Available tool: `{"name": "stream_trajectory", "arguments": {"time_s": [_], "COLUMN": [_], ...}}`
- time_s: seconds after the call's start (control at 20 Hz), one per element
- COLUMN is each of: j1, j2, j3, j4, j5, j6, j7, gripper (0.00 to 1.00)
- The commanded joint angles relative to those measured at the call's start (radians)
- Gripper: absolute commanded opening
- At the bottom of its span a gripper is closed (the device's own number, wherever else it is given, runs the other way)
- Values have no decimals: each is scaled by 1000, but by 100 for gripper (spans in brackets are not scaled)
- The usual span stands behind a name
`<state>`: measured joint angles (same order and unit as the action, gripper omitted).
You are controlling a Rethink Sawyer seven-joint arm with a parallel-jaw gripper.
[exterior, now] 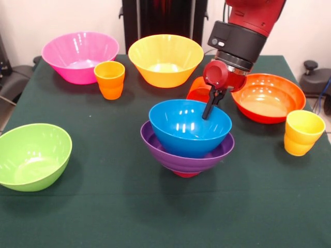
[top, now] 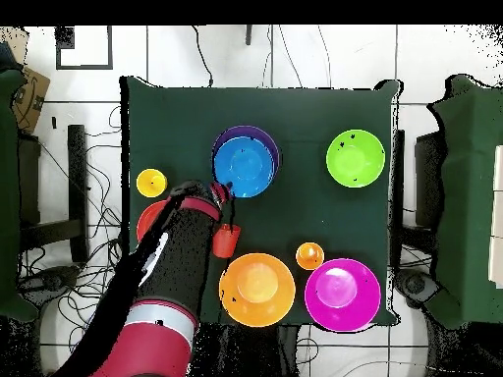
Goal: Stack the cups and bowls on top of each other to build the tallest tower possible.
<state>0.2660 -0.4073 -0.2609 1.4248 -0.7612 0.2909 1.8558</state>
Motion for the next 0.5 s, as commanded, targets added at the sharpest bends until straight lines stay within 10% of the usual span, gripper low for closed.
{"name": "stream_trajectory", "arguments": {"time_s": [0.05, 0.5], "j1": [11, 14], "j2": [18, 20], "j3": [52, 48], "j4": [-64, -65], "j5": [37, 35], "j6": [53, 48], "j7": [89, 92], "gripper": [0, 0]}}
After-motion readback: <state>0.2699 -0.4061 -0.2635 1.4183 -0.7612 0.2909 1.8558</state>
